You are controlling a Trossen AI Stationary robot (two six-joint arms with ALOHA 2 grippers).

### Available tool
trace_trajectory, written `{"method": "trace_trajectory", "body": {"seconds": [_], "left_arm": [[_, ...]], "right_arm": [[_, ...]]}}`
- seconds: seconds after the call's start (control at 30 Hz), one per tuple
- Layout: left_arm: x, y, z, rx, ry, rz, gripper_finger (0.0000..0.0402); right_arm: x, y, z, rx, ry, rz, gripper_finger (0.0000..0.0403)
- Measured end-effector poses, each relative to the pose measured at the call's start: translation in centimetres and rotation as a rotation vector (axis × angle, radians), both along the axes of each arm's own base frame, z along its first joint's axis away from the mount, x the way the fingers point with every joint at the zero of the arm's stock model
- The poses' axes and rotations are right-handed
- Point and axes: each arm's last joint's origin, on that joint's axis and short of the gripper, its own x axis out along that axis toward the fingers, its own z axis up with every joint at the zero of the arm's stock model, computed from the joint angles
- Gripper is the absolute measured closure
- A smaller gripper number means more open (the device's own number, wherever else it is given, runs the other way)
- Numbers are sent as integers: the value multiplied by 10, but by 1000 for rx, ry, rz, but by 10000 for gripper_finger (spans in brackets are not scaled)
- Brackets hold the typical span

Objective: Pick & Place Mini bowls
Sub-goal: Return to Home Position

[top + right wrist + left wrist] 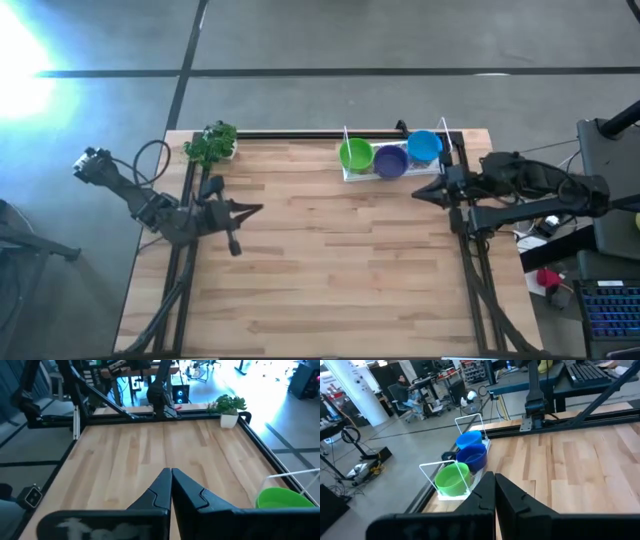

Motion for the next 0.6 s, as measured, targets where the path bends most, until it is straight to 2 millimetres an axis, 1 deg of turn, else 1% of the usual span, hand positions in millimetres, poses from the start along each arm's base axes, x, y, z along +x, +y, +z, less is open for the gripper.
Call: {"method": "trace_trajectory", "body": {"seconds": [0.17,0.27,0.6], "left_arm": [[-11,7,-11,-31,-40,2,401],[-19,12,-20,-42,-57,3,401],[-49,32,-46,-89,-139,2,401]], "right_arm": [[-10,0,-7,3,-15,-1,394],[-15,0,-12,-28,-23,11,394],[-36,-1,-24,-41,-78,14,394]]}}
